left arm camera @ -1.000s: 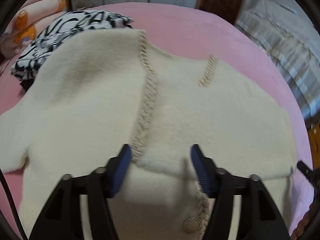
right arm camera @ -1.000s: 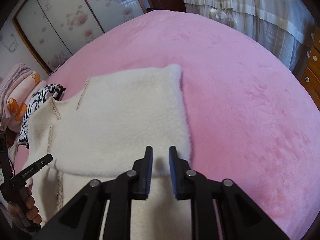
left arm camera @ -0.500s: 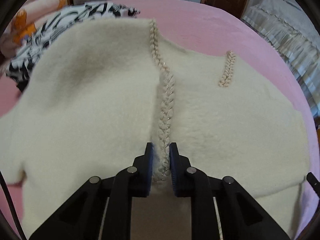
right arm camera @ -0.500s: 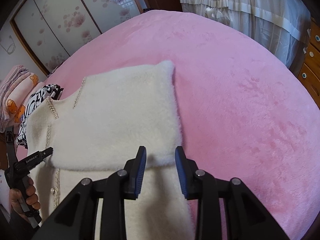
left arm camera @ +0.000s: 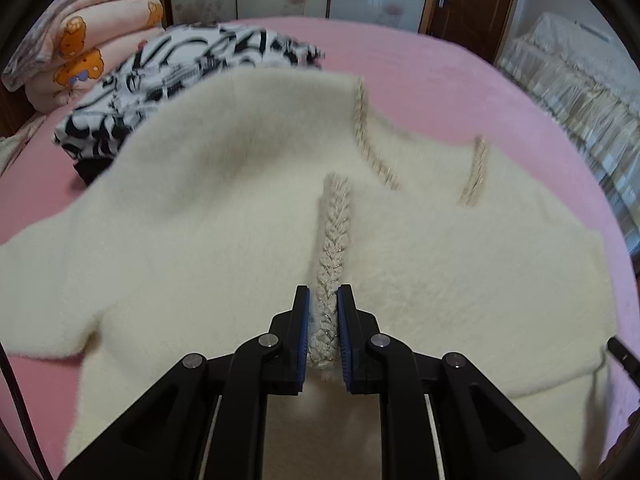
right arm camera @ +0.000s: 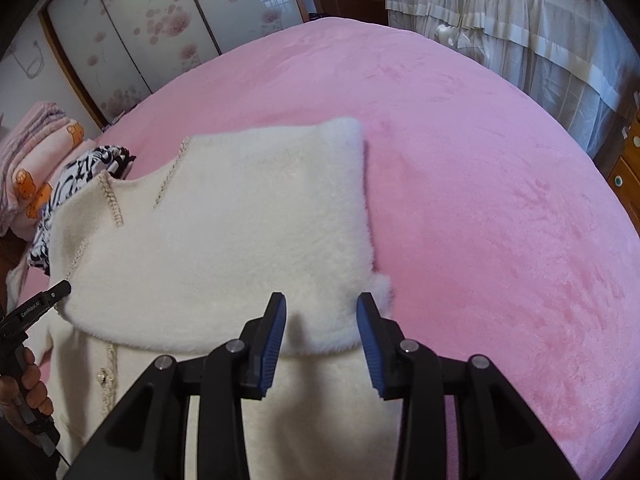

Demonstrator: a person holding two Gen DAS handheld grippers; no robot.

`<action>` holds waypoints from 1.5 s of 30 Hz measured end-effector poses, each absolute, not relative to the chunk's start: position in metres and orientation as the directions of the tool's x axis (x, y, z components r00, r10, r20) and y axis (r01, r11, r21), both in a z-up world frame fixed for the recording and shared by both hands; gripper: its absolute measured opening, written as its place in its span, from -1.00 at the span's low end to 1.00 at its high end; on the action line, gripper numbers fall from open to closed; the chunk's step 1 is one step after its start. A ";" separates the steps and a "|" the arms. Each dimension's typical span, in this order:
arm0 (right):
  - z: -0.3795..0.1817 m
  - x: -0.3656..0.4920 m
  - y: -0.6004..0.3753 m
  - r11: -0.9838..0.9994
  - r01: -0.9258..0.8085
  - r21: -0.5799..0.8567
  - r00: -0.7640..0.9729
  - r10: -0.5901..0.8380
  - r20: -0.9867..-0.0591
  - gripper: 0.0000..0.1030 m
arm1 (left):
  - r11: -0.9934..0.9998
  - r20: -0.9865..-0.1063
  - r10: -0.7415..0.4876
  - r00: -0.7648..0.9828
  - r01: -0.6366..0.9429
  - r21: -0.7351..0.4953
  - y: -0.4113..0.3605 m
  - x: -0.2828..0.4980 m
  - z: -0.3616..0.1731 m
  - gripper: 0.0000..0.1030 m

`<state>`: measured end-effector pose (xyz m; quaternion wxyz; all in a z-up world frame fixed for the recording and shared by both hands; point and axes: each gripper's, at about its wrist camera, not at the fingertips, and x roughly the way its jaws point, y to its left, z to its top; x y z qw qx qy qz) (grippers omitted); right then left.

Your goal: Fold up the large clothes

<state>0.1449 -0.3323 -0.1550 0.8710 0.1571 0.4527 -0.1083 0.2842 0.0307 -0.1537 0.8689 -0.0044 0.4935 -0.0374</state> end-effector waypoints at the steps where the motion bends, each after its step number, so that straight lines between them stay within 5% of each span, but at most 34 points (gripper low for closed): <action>1: -0.158 0.147 -0.331 0.930 0.334 0.153 0.559 -0.065 -0.827 -0.29 | 0.997 -0.866 -0.063 0.495 0.062 -0.036 0.031 0.284 -0.162 -0.78; 4: -0.159 0.150 -0.331 0.932 0.337 0.131 0.545 -0.080 -0.835 -0.29 | 0.998 -0.870 -0.055 0.490 0.065 -0.026 0.030 0.281 -0.165 -0.72; 9: -0.141 0.149 -0.331 0.938 0.305 0.168 0.591 -0.048 -0.805 -0.29 | 0.995 -0.839 -0.097 0.536 0.075 -0.067 0.030 0.270 -0.135 -0.13; 11: -0.134 0.153 -0.326 0.945 0.275 0.176 0.615 -0.032 -0.788 -0.29 | 0.995 -0.807 -0.097 0.583 0.068 -0.071 0.027 0.265 -0.121 -0.06; 17: -0.136 0.197 -0.308 0.961 0.215 0.173 0.625 0.001 -0.781 -0.29 | 0.989 -0.821 -0.136 0.555 0.118 -0.084 -0.004 0.279 -0.128 -0.06; 21: -0.155 0.239 -0.319 0.964 0.233 0.125 0.591 -0.038 -0.806 -0.30 | 0.993 -0.875 -0.115 0.470 0.091 -0.081 -0.009 0.305 -0.162 -0.26; 23: -0.163 0.253 -0.337 0.960 0.259 0.104 0.579 -0.068 -0.812 -0.65 | 0.992 -0.876 -0.124 0.466 0.082 -0.097 -0.005 0.310 -0.169 -0.27; 26: -0.167 0.266 -0.368 0.947 0.282 0.156 0.569 -0.035 -0.822 -0.81 | 0.992 -0.874 -0.120 0.471 0.097 -0.084 -0.008 0.312 -0.169 -0.27; 35: -0.142 0.272 -0.378 0.955 0.241 0.175 0.572 0.006 -0.820 -0.79 | 0.990 -0.879 -0.136 0.457 0.089 -0.107 -0.010 0.312 -0.159 -0.26; 45: -0.175 0.201 -0.357 0.954 0.237 0.182 0.518 0.035 -0.855 -0.79 | 0.986 -0.885 -0.113 0.451 0.160 -0.045 -0.012 0.271 -0.163 -0.26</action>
